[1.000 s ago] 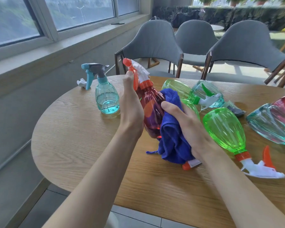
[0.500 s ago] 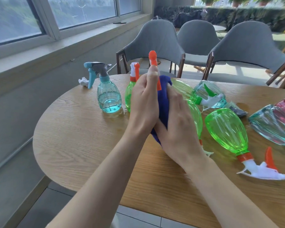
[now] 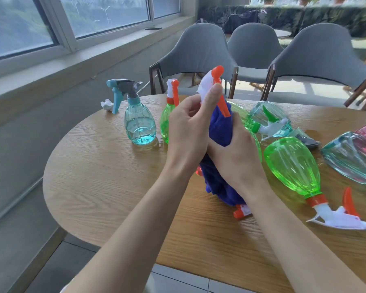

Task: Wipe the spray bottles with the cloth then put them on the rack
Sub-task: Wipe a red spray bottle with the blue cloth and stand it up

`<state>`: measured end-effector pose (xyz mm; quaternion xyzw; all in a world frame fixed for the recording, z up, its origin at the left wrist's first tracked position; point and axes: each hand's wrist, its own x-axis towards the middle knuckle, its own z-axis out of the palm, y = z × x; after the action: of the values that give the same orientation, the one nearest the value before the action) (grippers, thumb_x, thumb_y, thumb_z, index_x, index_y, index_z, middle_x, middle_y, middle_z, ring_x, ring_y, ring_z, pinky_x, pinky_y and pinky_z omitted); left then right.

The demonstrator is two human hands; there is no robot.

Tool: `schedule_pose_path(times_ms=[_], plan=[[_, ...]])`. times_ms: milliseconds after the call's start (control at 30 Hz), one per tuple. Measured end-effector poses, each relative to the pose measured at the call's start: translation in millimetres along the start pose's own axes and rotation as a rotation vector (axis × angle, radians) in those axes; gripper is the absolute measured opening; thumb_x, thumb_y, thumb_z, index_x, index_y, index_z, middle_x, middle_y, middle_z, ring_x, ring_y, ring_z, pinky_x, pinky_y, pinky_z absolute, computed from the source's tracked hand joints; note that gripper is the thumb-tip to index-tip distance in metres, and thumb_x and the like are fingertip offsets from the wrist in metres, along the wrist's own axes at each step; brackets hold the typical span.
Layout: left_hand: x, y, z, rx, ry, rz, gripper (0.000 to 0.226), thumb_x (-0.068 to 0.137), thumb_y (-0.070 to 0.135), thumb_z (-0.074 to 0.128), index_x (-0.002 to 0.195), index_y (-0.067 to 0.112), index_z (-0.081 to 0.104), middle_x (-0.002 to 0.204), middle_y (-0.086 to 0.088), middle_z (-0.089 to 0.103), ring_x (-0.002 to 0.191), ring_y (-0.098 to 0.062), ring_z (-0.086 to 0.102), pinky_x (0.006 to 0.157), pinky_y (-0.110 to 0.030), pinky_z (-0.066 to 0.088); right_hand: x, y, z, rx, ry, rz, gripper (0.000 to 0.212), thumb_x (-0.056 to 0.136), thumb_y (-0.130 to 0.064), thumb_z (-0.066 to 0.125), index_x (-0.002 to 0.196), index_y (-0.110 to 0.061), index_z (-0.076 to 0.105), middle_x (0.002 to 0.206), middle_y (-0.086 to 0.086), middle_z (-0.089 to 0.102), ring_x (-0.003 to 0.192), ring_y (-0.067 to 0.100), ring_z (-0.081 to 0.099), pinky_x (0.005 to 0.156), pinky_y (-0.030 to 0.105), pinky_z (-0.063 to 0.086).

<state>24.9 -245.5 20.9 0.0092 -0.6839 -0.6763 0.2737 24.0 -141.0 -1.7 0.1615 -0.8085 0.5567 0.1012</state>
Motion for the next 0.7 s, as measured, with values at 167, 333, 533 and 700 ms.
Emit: schedule_pose_path(times_ms=[167, 333, 533, 700], plan=[[10, -7, -10, -0.07, -0.029, -0.083, 0.061, 0.092, 0.053, 0.079, 0.096, -0.008, 0.076, 0.091, -0.033, 0.069, 0.08, -0.024, 0.059, 0.079, -0.045, 0.053, 1, -1, -4, 0.332, -0.059, 0.108, 0.018, 0.093, -0.025, 0.081, 0.11, -0.024, 0.073, 0.096, 0.0, 0.079, 0.088, 0.019, 0.077, 0.087, 0.04, 0.063], [11, -14, -21, -0.284, -0.164, -0.35, 0.034, 0.101, 0.03, 0.073, 0.117, 0.001, 0.078, 0.11, -0.023, 0.079, 0.095, -0.029, 0.076, 0.096, -0.047, 0.062, 5, 2, -11, 0.597, -0.119, 0.293, 0.013, 0.094, -0.016, 0.076, 0.102, -0.006, 0.077, 0.094, 0.022, 0.076, 0.079, 0.036, 0.071, 0.083, 0.063, 0.061], [14, -19, -24, -0.363, -0.202, -0.364, 0.04, 0.106, 0.032, 0.067, 0.121, -0.004, 0.075, 0.12, -0.034, 0.072, 0.107, -0.043, 0.07, 0.11, -0.064, 0.051, 2, 2, -8, 0.601, -0.124, 0.289, 0.011, 0.096, -0.016, 0.074, 0.104, -0.011, 0.08, 0.1, 0.024, 0.077, 0.081, 0.035, 0.074, 0.079, 0.049, 0.063], [14, -21, -21, -0.384, -0.038, -0.302, 0.038, 0.104, 0.029, 0.072, 0.124, -0.004, 0.073, 0.116, -0.031, 0.075, 0.107, -0.041, 0.074, 0.106, -0.06, 0.056, -1, 4, 0, 0.374, -0.033, 0.194, 0.014, 0.099, -0.027, 0.074, 0.094, -0.014, 0.076, 0.082, 0.004, 0.077, 0.075, 0.02, 0.074, 0.079, 0.041, 0.061]])
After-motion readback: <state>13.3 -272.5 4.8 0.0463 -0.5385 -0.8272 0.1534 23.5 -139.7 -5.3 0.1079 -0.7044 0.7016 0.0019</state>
